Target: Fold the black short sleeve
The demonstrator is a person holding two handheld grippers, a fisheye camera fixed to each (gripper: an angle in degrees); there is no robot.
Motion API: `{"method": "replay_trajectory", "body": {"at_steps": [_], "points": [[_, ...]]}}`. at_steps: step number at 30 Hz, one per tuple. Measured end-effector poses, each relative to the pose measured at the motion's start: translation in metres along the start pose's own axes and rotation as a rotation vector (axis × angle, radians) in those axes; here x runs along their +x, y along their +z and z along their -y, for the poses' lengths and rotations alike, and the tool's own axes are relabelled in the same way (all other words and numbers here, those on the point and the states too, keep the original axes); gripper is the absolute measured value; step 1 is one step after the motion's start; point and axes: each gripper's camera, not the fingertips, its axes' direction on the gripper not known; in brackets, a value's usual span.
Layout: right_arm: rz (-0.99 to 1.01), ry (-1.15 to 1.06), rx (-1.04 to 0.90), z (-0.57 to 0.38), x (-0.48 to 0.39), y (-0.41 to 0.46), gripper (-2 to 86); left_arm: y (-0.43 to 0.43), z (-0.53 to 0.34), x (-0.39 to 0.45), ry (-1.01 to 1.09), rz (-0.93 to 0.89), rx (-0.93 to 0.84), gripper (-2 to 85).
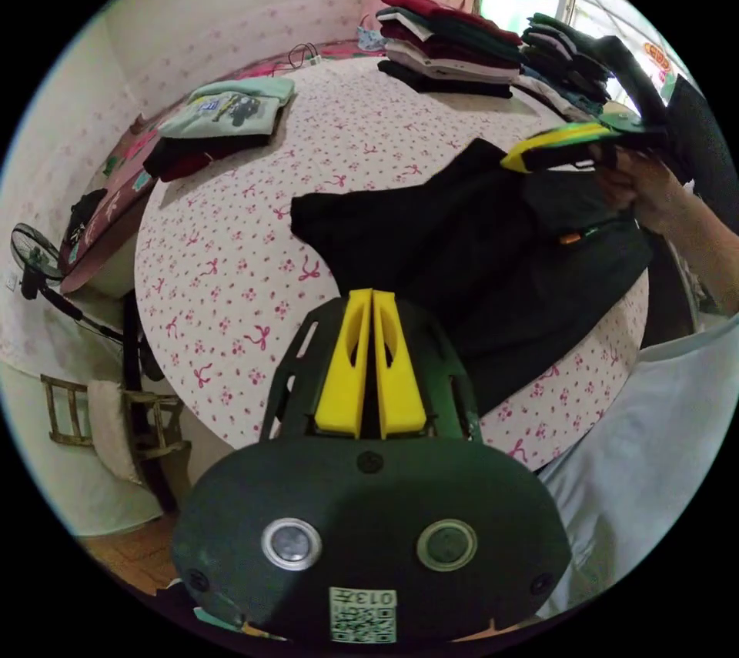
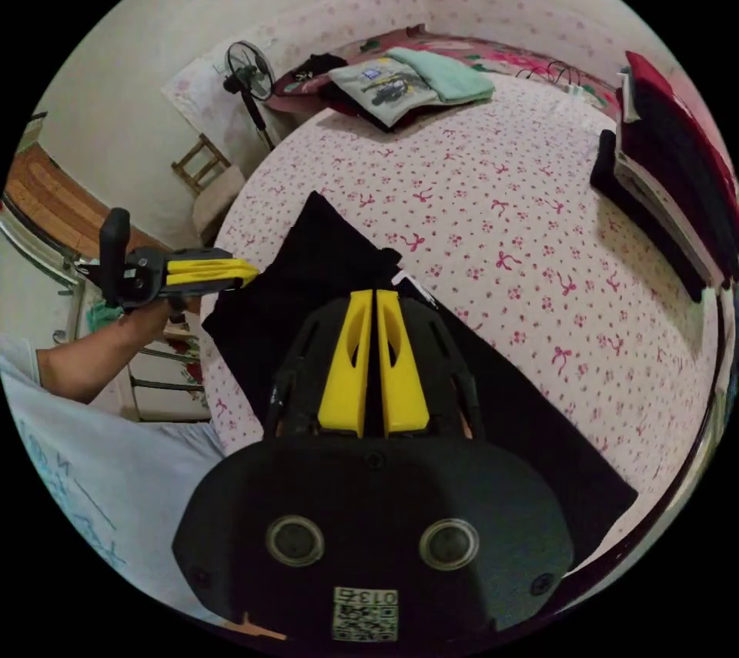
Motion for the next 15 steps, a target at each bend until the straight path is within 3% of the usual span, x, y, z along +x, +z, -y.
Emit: {"method": "replay_trajectory", "body": {"at_steps": [3, 7, 10, 15], "points": [[0.031, 0.199, 0.046, -0.049, 0.010, -0.005, 0.6, -0.009, -0.005, -0.009, -0.003, -0.003, 0.005, -0.2], [0.077, 0.303, -0.119, -0.097, 0.019, 0.030, 0.5, -0.009, -0.007, -0.018, 0.014, -0.026, -0.033, 0.5], [0.100, 0.282, -0.146, -0.107, 0.025, 0.030, 1.2, -0.015, -0.004, -0.021, 0.077, -0.022, -0.042, 3.1], [-0.009, 0.175, -0.012, -0.082, 0.035, 0.011, 5.3, -0.006, 0.015, -0.026, 0.191, -0.101, -0.088, 7.9]]}}
